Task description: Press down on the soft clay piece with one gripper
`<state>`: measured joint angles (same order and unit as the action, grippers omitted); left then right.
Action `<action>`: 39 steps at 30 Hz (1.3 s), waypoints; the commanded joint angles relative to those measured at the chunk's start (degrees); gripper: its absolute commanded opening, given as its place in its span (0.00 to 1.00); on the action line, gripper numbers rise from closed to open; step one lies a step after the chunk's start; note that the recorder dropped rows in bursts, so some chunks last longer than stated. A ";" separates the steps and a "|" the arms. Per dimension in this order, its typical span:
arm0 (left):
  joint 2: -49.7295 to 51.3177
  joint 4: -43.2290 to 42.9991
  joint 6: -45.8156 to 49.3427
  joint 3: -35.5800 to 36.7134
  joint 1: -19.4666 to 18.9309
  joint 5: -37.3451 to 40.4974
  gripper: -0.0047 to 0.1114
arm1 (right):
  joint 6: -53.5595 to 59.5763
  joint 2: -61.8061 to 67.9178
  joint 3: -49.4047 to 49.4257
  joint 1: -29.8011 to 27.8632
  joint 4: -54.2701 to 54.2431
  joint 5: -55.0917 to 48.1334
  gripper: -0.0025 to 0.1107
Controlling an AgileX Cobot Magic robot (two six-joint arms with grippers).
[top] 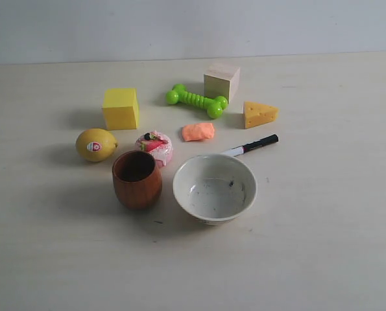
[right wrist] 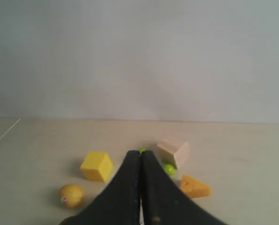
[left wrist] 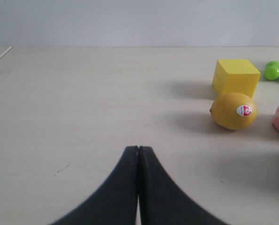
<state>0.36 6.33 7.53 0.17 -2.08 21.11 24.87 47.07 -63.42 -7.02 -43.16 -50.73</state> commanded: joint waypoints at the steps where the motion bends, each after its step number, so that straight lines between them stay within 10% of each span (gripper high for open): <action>1: -0.36 -0.15 0.04 -0.17 -0.04 -0.53 0.04 | 0.60 8.78 -4.94 3.71 -0.51 -3.96 0.02; 16: -0.36 -0.15 0.04 -0.17 -0.04 -0.53 0.04 | -18.32 31.87 -12.21 24.74 23.28 -7.00 0.02; 39: -0.36 -0.15 0.04 -0.17 -0.04 -0.53 0.04 | -17.48 50.91 -20.65 25.36 19.01 -7.15 0.02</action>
<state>0.36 6.33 7.53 0.17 -2.08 21.11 6.85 97.95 -83.52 18.14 -22.25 -58.80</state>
